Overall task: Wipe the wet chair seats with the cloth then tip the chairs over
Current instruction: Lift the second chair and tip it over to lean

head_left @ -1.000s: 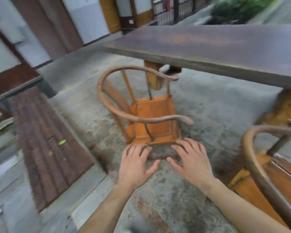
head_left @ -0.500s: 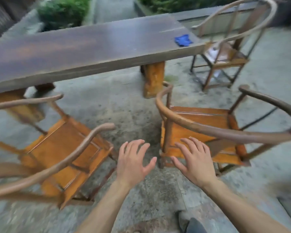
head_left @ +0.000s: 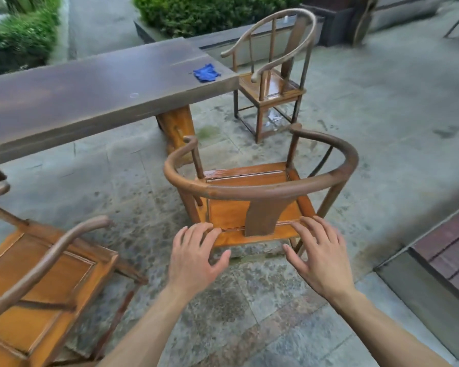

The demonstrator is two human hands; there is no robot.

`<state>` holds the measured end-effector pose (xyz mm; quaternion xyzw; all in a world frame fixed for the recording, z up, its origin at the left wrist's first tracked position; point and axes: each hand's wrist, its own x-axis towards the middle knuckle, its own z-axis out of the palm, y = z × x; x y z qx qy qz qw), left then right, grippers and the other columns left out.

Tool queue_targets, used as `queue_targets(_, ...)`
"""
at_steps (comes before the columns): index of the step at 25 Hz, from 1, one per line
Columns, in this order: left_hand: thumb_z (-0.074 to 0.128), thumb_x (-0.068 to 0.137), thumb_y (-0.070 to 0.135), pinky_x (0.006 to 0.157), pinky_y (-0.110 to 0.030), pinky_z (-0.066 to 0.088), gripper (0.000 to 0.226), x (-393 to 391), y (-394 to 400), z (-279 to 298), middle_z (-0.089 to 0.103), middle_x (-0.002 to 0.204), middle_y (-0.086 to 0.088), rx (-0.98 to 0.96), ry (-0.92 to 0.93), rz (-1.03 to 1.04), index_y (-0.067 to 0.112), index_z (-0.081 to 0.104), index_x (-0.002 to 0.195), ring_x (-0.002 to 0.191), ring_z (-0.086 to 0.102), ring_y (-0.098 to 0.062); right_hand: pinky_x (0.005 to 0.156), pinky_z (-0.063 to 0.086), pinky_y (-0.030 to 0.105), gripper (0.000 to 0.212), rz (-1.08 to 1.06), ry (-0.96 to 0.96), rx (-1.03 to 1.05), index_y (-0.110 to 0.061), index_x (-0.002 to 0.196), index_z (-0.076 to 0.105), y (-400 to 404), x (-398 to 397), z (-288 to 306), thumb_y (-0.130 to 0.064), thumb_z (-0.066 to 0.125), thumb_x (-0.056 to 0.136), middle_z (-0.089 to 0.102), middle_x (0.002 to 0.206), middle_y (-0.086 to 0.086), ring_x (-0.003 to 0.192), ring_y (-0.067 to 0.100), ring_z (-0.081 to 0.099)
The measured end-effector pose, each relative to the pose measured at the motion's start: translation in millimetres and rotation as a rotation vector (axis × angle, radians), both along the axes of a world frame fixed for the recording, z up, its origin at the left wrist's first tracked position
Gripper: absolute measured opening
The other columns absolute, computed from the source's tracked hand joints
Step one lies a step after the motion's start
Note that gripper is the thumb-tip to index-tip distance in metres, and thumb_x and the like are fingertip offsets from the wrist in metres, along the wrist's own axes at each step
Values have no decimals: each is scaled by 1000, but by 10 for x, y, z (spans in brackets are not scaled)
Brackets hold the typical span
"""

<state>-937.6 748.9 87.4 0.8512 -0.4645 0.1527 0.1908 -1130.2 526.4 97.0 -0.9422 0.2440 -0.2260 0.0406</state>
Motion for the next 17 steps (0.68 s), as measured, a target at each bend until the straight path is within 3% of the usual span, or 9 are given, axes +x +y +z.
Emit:
queue_targets(10, 49, 94, 49, 106, -50, 40, 49, -517, -878, -1075, 59, 132, -8, 17, -61, 186, 14, 63, 125, 127, 53, -30, 106, 37, 58, 65, 59, -134, -50, -15, 144, 44, -1690, -602, -1174, -53, 48, 92, 41, 149, 19, 138, 44, 37)
queue_targets(14, 35, 98, 53, 110, -54, 36, 56, -170, -1048, -2096, 52, 141, -12, 41, -118, 198, 14, 57, 132, 135, 44, -33, 111, 31, 65, 70, 65, -226, -173, -17, 149, 32, -2207, -274, -2202, -51, 51, 90, 30, 151, 22, 139, 48, 33)
queue_targets(17, 46, 92, 45, 113, -57, 31, 56, 240, -1221, -3023, 46, 146, -16, -4, -182, 247, 13, 52, 138, 139, 38, -37, 113, 25, 67, 69, 34, -287, -278, -16, 147, 35, -2579, 118, -3150, -51, 50, 90, 28, 152, 21, 139, 47, 32)
